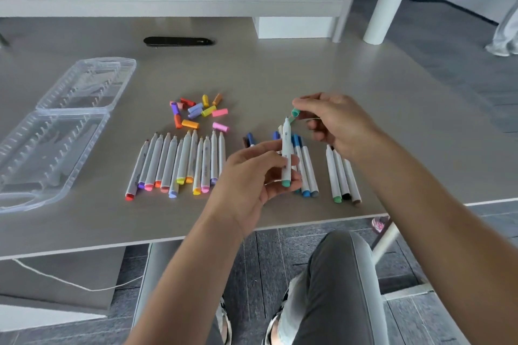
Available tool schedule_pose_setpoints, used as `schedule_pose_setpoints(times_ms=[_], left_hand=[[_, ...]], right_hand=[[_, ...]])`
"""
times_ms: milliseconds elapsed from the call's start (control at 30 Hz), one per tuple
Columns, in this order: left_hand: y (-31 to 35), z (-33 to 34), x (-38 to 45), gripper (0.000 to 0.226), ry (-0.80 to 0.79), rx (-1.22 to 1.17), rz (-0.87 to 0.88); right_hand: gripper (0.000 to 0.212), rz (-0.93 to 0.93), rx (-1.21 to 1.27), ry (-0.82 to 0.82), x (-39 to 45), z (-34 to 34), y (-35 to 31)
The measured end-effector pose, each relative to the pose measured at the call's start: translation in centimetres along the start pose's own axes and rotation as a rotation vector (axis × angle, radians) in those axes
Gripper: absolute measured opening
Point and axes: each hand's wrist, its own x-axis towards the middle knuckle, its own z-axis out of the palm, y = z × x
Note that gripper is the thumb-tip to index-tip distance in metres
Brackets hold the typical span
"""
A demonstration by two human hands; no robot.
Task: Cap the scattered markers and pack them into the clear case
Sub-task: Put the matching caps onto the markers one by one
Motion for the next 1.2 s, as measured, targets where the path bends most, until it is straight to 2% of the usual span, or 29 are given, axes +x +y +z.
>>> schedule_pose_setpoints(times_ms=[267,500,900,1033,1200], left_hand=[[-0.4,1.4,-0.7,0.023,-0.059,0.088,0.022],[-0.5,1.7,-0.4,0.020,-0.044,0.125,0.032],[-0.9,3.0,0.2,0.028,-0.042,-0.017,-0.096],[-1.3,3.4,0.1,0.023,-0.039,-0.029,-0.117],[-1.9,3.7,0.0,0.029,-0.003,-0.071,-0.134]], right_hand=[[0.017,-0.060,-0.135,-0.096,-1.8,-1.3,-0.3],[0.014,-0.141,-0.246,-0.073,-3.2,-1.6,-0.5],[0.012,-0.197,-0.136,0.036,-4.7,-2.5,0.8],[0.010,-0.180,-0.113,0.031,-5.0,-3.0,0.9],[0.008,-0.200,-0.138,0.015,-5.1,-2.9,0.9]])
